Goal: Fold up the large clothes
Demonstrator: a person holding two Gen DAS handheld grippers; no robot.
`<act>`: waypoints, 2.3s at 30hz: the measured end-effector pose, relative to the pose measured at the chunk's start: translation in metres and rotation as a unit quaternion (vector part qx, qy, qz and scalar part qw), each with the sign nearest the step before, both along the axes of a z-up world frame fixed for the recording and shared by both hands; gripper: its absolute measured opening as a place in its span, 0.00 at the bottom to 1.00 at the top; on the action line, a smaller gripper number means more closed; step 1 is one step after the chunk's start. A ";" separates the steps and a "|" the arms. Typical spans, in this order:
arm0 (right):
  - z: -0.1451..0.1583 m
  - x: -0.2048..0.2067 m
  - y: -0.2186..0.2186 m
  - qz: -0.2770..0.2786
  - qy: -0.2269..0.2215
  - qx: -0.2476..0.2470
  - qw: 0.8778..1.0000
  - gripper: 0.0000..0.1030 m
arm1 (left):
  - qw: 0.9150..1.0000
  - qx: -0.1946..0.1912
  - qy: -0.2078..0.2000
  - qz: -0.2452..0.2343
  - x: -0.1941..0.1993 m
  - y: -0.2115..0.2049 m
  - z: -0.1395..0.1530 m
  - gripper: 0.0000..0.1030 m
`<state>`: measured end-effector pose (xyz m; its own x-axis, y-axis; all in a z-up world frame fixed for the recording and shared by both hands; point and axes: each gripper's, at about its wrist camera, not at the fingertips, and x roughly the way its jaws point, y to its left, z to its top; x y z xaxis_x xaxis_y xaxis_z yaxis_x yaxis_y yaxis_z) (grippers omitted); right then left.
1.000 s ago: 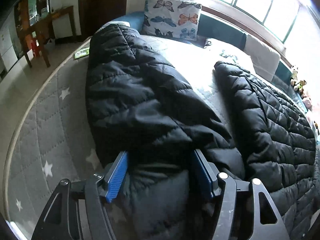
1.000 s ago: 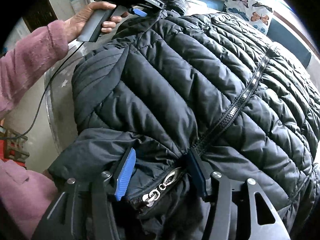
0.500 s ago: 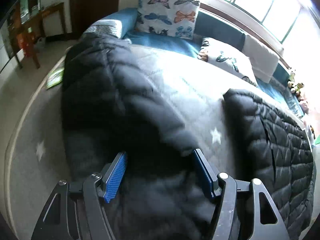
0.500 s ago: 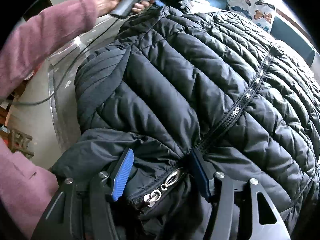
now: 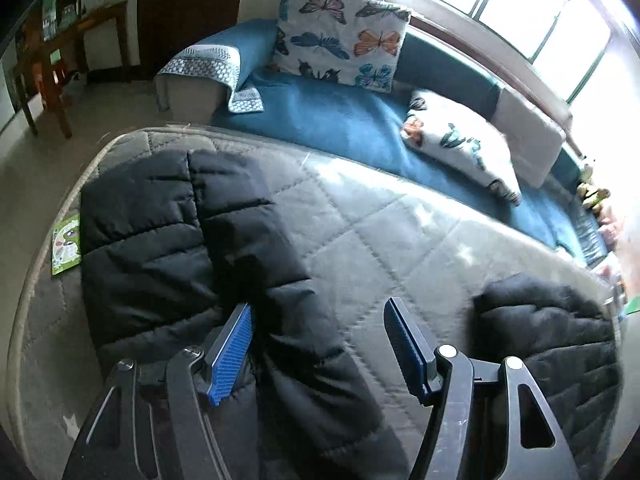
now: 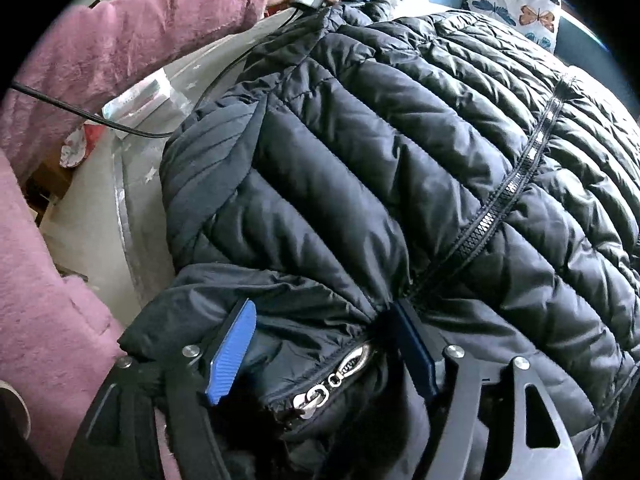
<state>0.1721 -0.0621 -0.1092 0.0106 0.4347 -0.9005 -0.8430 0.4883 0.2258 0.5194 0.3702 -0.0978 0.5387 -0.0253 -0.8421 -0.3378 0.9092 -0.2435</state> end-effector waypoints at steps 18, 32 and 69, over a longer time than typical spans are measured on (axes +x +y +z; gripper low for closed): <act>-0.002 -0.001 0.003 -0.001 -0.006 -0.013 1.000 0.76 | 0.994 -0.049 -0.014 0.095 -0.063 0.087 -0.019 0.69; -0.002 -0.001 0.004 -0.006 -0.021 -0.010 1.000 0.78 | 0.987 -0.038 -0.100 0.123 -0.077 0.063 0.019 0.12; 0.026 0.017 -0.198 -0.295 0.003 0.118 0.948 0.78 | 0.938 0.129 -0.056 -0.317 -0.268 -0.521 0.003 0.17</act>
<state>0.1886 -0.2599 -0.0830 0.3091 0.5452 -0.7792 -0.4374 0.8091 0.3926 0.2514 -0.1513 -0.0944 0.5702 -0.1743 -0.8028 0.3047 0.9524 0.0097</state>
